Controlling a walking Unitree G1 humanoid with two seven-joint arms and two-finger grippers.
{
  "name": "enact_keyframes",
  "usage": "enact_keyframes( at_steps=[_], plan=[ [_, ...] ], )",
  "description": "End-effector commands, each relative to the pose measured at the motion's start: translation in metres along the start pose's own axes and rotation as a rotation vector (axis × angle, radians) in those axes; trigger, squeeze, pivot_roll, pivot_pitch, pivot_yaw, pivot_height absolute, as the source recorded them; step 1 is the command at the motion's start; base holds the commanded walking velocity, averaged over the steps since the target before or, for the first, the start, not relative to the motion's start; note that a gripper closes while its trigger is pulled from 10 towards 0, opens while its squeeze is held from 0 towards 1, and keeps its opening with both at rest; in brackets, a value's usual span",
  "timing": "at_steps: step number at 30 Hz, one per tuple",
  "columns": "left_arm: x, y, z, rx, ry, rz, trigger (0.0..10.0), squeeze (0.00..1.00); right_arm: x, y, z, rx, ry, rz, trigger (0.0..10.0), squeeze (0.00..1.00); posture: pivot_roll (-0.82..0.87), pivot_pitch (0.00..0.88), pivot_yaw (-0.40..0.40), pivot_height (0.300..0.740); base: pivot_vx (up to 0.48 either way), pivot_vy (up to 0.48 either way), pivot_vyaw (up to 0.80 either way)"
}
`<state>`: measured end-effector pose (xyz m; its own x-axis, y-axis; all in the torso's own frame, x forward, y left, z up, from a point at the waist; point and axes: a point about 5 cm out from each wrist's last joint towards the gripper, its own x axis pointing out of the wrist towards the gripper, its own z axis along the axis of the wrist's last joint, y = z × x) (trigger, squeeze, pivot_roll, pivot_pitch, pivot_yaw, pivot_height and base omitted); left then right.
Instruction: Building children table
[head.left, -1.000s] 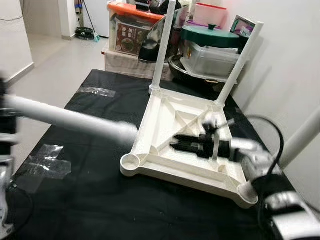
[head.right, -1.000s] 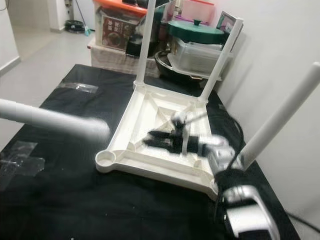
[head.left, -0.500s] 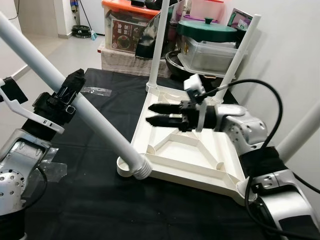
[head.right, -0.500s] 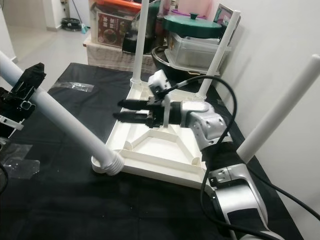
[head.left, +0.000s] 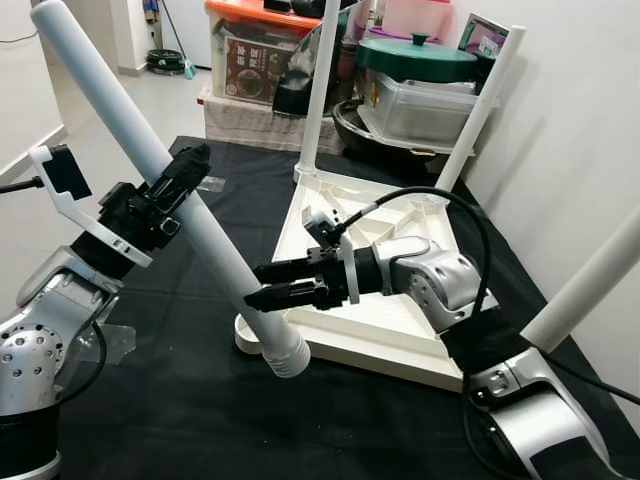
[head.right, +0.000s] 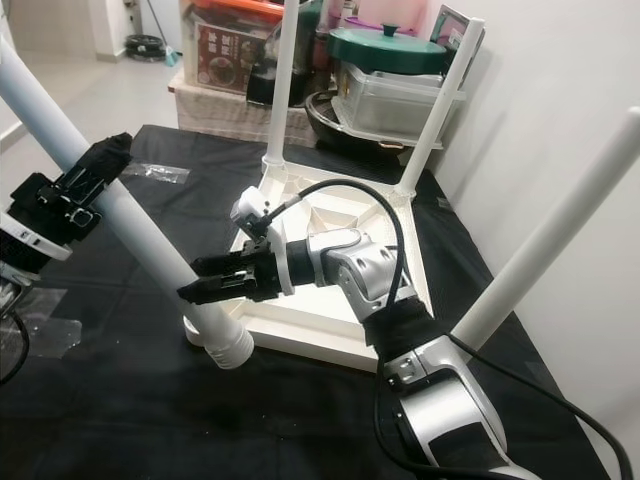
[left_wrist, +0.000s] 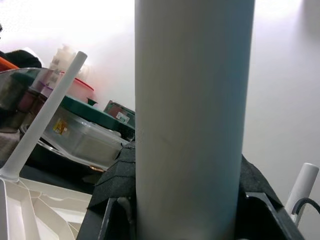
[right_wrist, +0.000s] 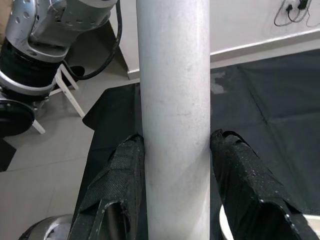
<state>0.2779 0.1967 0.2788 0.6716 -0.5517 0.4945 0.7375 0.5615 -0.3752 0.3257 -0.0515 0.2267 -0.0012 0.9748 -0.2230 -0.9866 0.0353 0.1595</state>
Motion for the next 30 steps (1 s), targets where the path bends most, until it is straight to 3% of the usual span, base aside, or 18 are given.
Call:
enact_keyframes(
  at_steps=[1,7,11,12,20,21,22,23,29,30],
  plan=[
    [0.010,-0.008,-0.006,-0.008,0.024,-0.073,10.0,0.00,0.011,0.010,-0.004,0.022,0.020,0.052,10.0,0.00,0.05,0.000,-0.133,0.740,0.000,0.000,0.00],
    [0.015,-0.008,-0.011,-0.023,0.023,-0.092,10.0,0.00,0.026,0.019,-0.007,0.031,0.039,0.081,10.0,0.00,0.05,0.000,-0.135,0.740,0.000,0.000,0.00],
    [0.017,-0.009,-0.012,-0.023,0.020,-0.098,10.0,0.00,0.034,0.018,-0.012,-0.024,0.060,0.040,10.0,0.00,0.05,0.000,-0.137,0.740,0.000,0.000,0.00],
    [0.018,-0.008,-0.012,-0.023,0.020,-0.099,10.0,0.00,0.036,0.017,-0.012,-0.024,0.048,0.023,10.0,1.00,0.05,0.000,-0.140,0.740,0.000,0.000,0.00],
    [0.018,-0.008,-0.011,-0.025,0.008,-0.107,10.0,0.00,0.036,0.020,-0.008,-0.024,0.037,0.035,10.0,1.00,0.05,0.000,-0.142,0.740,0.000,0.000,0.00],
    [0.018,-0.008,-0.012,-0.025,0.008,-0.109,10.0,0.00,0.036,0.021,-0.008,-0.024,0.038,0.032,10.0,0.89,0.05,0.000,-0.142,0.740,0.000,0.000,0.00],
    [0.018,-0.008,-0.012,-0.025,0.008,-0.109,10.0,0.00,0.036,0.021,-0.008,-0.024,0.038,0.032,10.0,0.89,0.05,0.000,-0.142,0.740,0.000,0.000,0.00],
    [0.019,-0.008,-0.012,-0.026,0.009,-0.114,10.0,0.00,0.037,0.021,-0.008,-0.021,0.041,0.027,10.0,0.00,0.05,0.000,-0.141,0.740,0.000,0.000,0.00],
    [0.024,-0.009,-0.013,-0.029,0.010,-0.127,10.0,0.00,0.044,0.020,-0.007,0.001,0.032,0.005,10.0,0.00,0.04,0.000,-0.136,0.740,0.000,0.000,0.00],
    [0.025,-0.009,-0.013,-0.030,0.009,-0.130,10.0,0.00,0.047,0.018,-0.006,0.018,0.018,-0.015,4.1,0.00,0.04,0.000,-0.136,0.740,0.000,0.000,0.00]
  ],
)
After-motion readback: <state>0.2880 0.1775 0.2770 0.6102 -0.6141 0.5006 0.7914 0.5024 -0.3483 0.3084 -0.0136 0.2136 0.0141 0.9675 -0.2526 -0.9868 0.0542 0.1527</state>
